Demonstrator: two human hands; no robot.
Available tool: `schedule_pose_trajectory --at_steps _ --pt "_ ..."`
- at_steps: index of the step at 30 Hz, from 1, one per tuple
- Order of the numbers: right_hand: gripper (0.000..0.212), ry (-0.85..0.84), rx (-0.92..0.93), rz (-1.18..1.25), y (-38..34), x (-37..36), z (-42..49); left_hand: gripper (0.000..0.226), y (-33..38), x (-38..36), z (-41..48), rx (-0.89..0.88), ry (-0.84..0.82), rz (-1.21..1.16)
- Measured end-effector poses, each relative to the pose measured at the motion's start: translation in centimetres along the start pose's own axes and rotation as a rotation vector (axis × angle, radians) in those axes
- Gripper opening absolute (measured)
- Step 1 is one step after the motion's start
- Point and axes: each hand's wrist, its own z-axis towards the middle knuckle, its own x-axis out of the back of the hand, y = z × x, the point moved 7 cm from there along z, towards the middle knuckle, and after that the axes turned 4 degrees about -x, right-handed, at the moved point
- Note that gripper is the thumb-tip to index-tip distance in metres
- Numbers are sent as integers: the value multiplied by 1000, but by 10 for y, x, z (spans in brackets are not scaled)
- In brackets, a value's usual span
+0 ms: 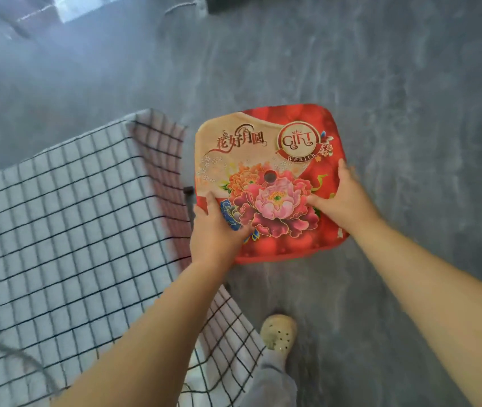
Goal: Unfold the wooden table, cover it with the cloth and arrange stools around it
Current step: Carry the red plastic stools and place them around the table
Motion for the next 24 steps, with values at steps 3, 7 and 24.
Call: schedule_pose_trajectory --at_steps 3,7,24 --pt "114 -75 55 -154 -28 -29 13 114 -33 2 7 41 -23 11" --pt "114 -59 77 -293 -40 -40 16 119 -47 4 15 38 -16 8" --pt "83 215 98 -104 86 68 -37 98 120 -53 -35 -275 0 212"
